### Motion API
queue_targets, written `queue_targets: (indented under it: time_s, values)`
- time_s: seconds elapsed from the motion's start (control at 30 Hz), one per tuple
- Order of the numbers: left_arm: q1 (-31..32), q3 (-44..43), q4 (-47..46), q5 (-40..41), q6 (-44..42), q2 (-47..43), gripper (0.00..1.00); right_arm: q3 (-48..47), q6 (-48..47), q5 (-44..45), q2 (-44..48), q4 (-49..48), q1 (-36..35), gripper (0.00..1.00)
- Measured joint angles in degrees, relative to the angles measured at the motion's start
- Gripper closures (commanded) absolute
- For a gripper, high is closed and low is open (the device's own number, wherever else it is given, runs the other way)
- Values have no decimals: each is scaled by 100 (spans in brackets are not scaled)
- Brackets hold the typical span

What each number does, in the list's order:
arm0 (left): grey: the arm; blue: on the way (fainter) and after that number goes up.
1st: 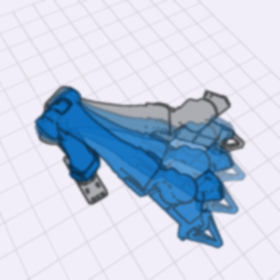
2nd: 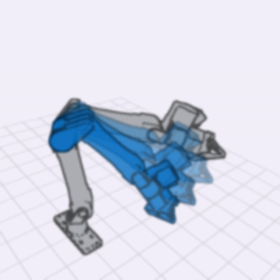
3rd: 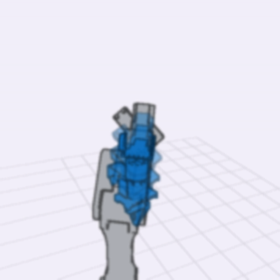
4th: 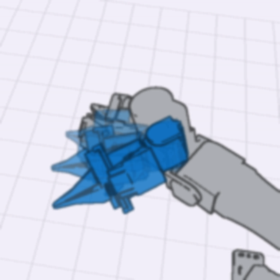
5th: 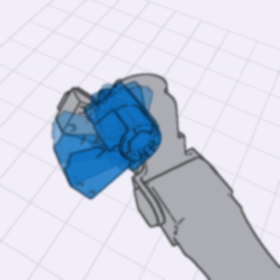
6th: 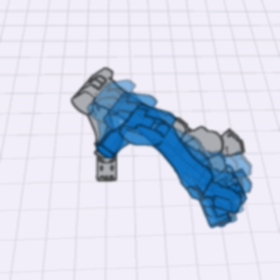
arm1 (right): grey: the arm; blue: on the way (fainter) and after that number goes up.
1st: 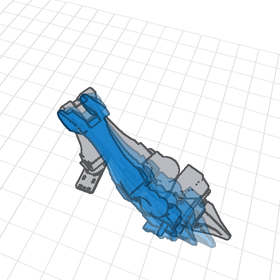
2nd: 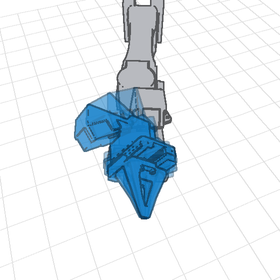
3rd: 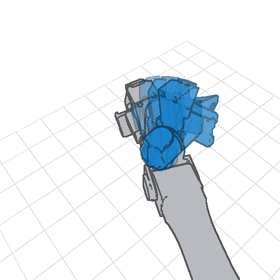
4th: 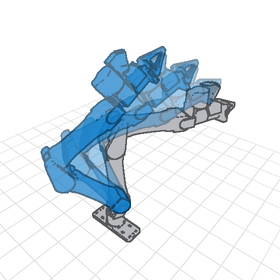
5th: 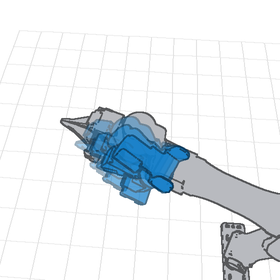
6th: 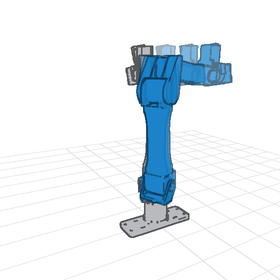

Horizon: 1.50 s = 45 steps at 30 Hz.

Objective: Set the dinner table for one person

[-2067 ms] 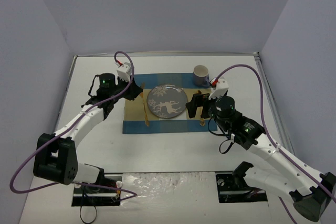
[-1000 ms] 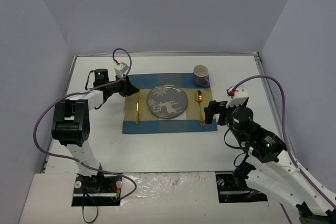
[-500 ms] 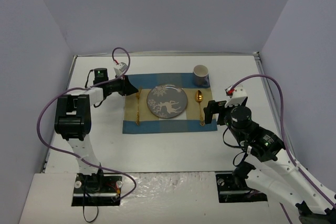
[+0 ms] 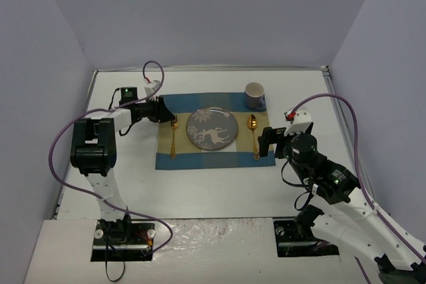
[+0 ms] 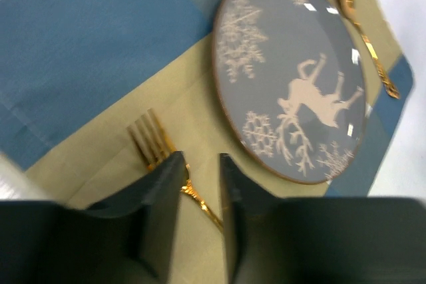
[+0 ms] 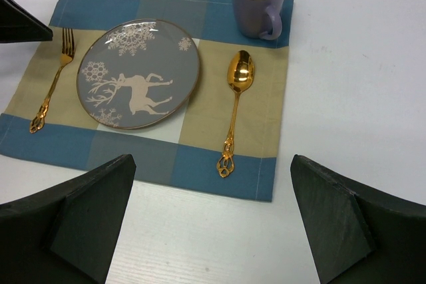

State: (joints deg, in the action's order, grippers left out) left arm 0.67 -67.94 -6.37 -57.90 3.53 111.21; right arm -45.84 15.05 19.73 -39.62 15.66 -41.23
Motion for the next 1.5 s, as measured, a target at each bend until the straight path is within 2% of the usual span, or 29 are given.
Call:
queue_targets:
  time_s: [0.1,0.23,0.37,0.53,0.8,1.0,1.17,1.33,1.5]
  values:
    - [2,20,298,576,174,-200,47,0,0,13,-2,0,0,0]
    - [112,189,786,1839,511,-1073,34,0,0,65,-2,4,0,0]
    - [497,205,1362,3214,737,-2200,22,0,0,135,10,6,0,0]
    - [797,208,2193,4376,789,-3313,5,-6,-8,419,184,35,0,0]
    - [702,312,3458,5714,696,-5322,3,-312,-163,1476,743,245,0,0]
    - [664,421,4045,6454,678,-6950,3,-508,-488,2567,1111,266,0,0]
    - [664,841,4349,7157,682,-8034,3,-509,-662,3289,1578,297,0,0]
    - [676,1440,4290,7580,719,-8404,3,-509,-727,3606,2079,284,0,0]
    - [722,2062,4073,7762,755,-8444,3,-449,-742,3681,2194,229,0,0]
